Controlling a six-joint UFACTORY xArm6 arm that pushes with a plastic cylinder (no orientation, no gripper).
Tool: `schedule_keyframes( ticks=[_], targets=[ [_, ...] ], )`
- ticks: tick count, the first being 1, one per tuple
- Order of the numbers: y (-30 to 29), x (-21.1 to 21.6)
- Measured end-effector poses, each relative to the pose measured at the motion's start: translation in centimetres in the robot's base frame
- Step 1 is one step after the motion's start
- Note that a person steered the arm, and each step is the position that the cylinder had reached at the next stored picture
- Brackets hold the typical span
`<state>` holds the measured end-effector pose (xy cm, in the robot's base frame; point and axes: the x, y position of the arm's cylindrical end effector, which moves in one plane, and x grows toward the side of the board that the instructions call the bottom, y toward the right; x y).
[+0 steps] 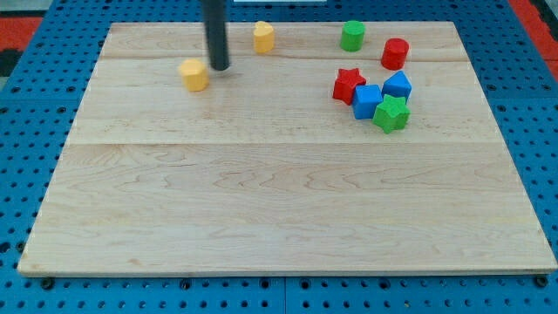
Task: Move yellow heart towards down
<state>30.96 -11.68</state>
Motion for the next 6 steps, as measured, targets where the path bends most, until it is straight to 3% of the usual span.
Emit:
schedule_keyframes(
  ticks=[1,2,4,5,6],
  targets=[
    [-2.9,2.4],
    [7.0,0.8],
    [12.6,-8.5],
    [13.5,-11.6],
    [7.0,-11.0]
  ],
)
